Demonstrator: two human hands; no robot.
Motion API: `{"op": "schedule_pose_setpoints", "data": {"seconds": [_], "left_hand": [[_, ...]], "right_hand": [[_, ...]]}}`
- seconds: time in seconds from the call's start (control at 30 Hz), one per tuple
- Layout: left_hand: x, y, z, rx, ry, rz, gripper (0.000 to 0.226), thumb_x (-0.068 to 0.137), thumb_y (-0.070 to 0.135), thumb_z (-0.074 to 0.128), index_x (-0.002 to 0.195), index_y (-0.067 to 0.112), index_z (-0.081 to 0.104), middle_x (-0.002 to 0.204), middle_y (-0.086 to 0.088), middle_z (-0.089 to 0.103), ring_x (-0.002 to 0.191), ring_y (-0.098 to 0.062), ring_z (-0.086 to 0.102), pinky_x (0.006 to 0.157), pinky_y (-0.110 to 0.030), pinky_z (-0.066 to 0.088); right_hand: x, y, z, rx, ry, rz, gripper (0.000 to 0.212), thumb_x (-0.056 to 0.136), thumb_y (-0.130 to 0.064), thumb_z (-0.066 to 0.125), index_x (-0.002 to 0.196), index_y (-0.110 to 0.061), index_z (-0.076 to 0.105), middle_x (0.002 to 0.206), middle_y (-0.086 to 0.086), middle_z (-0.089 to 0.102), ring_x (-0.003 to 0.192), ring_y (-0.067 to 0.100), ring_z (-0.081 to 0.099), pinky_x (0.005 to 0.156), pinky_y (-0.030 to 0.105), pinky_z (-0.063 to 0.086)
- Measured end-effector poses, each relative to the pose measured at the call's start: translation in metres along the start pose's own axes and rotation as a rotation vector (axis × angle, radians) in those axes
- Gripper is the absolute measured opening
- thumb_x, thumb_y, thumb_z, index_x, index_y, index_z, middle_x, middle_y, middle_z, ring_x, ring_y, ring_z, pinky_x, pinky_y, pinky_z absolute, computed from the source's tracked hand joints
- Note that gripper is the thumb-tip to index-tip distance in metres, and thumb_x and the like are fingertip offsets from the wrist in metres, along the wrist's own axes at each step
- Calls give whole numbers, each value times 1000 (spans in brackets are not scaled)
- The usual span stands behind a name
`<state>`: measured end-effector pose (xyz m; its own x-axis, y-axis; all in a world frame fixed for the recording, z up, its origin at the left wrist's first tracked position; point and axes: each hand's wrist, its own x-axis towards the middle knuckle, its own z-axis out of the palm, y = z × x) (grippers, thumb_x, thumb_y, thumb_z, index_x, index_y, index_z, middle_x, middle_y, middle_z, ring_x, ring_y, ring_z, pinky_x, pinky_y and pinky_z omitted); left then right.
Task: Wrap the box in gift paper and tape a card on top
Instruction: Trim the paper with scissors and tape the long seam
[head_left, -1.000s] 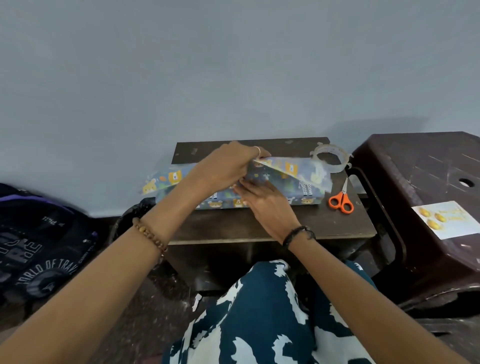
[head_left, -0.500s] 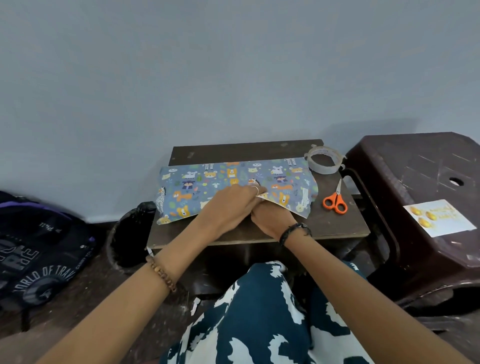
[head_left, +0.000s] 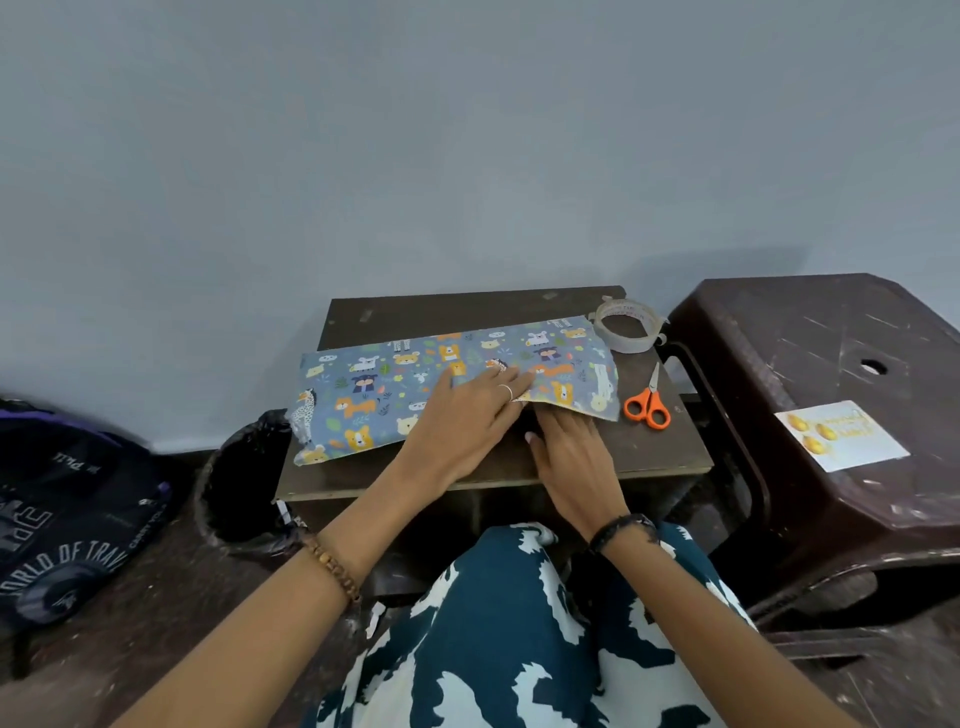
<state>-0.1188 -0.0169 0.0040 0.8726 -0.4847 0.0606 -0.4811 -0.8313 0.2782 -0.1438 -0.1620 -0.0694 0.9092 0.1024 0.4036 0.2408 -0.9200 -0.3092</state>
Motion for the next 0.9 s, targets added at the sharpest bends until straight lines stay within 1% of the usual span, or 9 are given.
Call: {"op": "schedule_pose_setpoints", "data": {"seconds": [0.07, 0.1, 0.23, 0.33, 0.5, 0.6, 0.73, 0.83, 0.9], "left_hand": [[2, 5, -2, 1, 20, -7, 43, 103, 31, 26, 146, 30, 26, 152, 8, 29, 142, -7, 17, 113, -44, 9], [3, 7, -2, 5, 19, -11, 43, 103, 32, 26, 146, 30, 25, 152, 9, 28, 142, -8, 17, 113, -44, 8], [7, 11, 8, -13, -15, -16, 43, 103, 32, 24, 146, 31, 26, 152, 10, 27, 142, -7, 17, 115, -49, 6], [3, 9, 23, 25, -30, 3, 43, 103, 31, 23, 147, 30, 24, 154, 8, 24, 143, -9, 16, 114, -50, 4], [0, 5, 33, 43, -24, -2, 55, 96, 45, 2, 147, 34, 20, 155, 9, 18, 144, -9, 11, 112, -55, -1], [1, 4, 29, 31, -50, -19, 44, 102, 38, 16, 146, 36, 23, 155, 11, 17, 144, -8, 9, 111, -58, -2], [0, 0, 25, -48, -40, -20, 42, 102, 35, 24, 144, 36, 27, 155, 11, 19, 144, -9, 10, 111, -58, -5], [-2, -5, 34, 34, -66, 24, 42, 102, 38, 23, 139, 29, 40, 155, 9, 20, 144, -11, 9, 111, -59, -6], [-3, -8, 42, 75, -32, 51, 46, 101, 40, 21, 128, 22, 55, 153, 10, 26, 144, -10, 8, 111, -61, -6]], "right_hand": [[6, 5, 6, -98, -33, -57, 42, 88, -24, 37, 120, -6, 57, 124, 11, 59, 118, 26, 52, 103, 38, 31], [9, 5, 8, -120, -32, -67, 40, 87, -23, 39, 118, -7, 59, 122, 10, 61, 116, 26, 55, 101, 39, 33], [17, 6, 8, -148, 19, -78, 18, 71, -6, 68, 89, -5, 70, 90, 10, 71, 88, 26, 68, 81, 34, 53], [15, 7, 7, -219, -12, -93, 27, 49, 2, 82, 73, -6, 71, 72, 9, 71, 70, 24, 69, 72, 32, 55], [13, 6, 8, -296, -36, -146, 43, 42, 1, 82, 84, -1, 72, 79, 13, 71, 75, 27, 69, 73, 35, 56], [9, 4, 3, -218, 9, -176, 42, 45, 9, 74, 85, 1, 69, 84, 15, 71, 80, 29, 69, 74, 33, 55], [-6, -4, -16, 17, 167, -249, 35, 70, 2, 39, 82, -8, 70, 84, 1, 69, 72, 16, 64, 69, 23, 44], [1, -12, -36, 103, 292, -310, 28, 72, 1, 40, 64, -10, 65, 69, -2, 64, 57, 10, 51, 54, 20, 37], [20, -19, -42, 99, 293, -326, 23, 70, 0, 42, 61, -10, 61, 65, -1, 59, 55, 10, 47, 49, 18, 32]]}}
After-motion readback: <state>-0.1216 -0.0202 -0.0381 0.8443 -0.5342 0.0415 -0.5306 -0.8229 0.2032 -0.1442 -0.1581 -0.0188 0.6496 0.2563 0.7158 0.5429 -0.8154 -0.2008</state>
